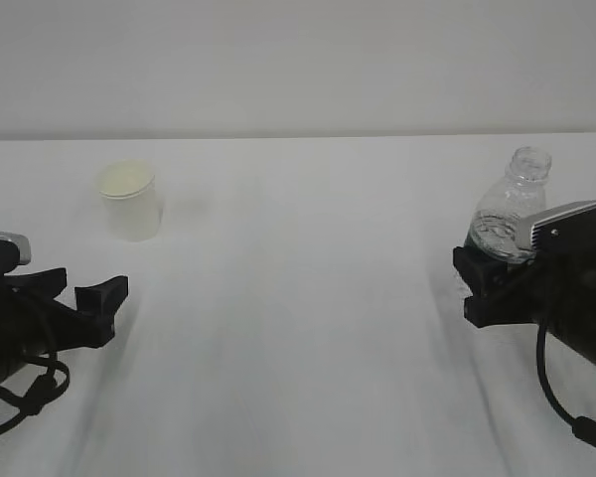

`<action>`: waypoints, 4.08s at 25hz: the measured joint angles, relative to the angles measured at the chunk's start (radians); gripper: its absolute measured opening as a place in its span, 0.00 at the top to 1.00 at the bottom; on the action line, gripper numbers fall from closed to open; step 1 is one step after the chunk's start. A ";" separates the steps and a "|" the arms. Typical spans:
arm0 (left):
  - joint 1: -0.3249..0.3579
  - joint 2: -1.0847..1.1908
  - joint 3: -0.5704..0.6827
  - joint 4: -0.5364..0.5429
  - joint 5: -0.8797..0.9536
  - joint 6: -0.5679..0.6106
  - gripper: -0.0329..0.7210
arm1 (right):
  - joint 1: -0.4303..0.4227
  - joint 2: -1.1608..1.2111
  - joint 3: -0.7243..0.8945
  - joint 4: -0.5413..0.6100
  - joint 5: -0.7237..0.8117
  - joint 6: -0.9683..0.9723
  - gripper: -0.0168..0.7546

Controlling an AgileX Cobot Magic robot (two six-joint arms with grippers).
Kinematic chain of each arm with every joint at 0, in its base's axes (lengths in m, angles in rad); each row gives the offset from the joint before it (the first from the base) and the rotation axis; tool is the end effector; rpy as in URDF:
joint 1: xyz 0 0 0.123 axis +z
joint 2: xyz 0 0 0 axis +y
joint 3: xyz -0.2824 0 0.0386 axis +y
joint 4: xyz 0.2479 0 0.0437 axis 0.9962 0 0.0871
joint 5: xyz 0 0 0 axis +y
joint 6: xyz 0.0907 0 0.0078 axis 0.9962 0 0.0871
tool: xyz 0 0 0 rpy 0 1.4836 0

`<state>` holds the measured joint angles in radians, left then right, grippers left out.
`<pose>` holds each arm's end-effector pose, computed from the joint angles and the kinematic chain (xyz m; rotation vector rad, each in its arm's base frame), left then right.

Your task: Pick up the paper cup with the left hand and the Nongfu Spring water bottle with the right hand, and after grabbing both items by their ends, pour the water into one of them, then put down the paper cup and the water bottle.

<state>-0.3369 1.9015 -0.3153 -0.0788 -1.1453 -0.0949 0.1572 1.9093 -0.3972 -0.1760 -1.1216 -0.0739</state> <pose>0.2411 -0.0775 0.0973 0.1539 1.9261 -0.2418 0.2683 0.0571 0.1042 -0.3953 1.8370 0.1531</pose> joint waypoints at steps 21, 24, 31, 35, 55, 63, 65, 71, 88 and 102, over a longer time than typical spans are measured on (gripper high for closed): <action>0.119 0.186 -0.208 0.137 0.000 -0.001 0.20 | 0.000 -0.084 0.004 -0.023 0.046 -0.021 0.39; 0.137 0.211 -0.240 0.165 0.000 -0.001 0.21 | 0.000 -0.084 0.004 -0.025 0.050 -0.022 0.39; 0.139 0.264 -0.308 0.173 0.000 -0.001 0.21 | 0.000 -0.084 0.004 -0.030 0.052 -0.022 0.39; 0.139 0.274 -0.346 0.173 0.000 -0.001 0.21 | 0.000 -0.084 0.004 -0.030 0.052 -0.022 0.39; 0.139 0.339 -0.481 0.115 0.019 -0.001 0.21 | 0.000 -0.084 0.004 -0.034 0.052 -0.023 0.39; 0.139 0.378 -0.546 0.104 0.066 -0.001 0.21 | 0.000 -0.086 0.004 -0.034 0.052 -0.023 0.39; 0.139 0.386 -0.568 0.102 0.084 -0.001 0.21 | 0.000 -0.086 0.004 -0.034 0.052 -0.023 0.39; 0.139 0.393 -0.622 0.100 0.120 -0.001 0.21 | 0.000 -0.086 0.004 -0.034 0.052 -0.023 0.39; 0.148 0.450 -0.733 0.098 0.155 -0.001 0.23 | 0.000 -0.086 0.004 -0.035 0.052 -0.024 0.39; 0.150 0.373 -0.641 0.191 0.119 -0.001 0.33 | 0.000 -0.086 0.004 -0.035 0.052 -0.024 0.39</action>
<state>-0.1866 2.2750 -0.9567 0.1118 -1.0259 -0.0959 0.1572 1.8232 -0.3928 -0.2109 -1.0695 -0.0984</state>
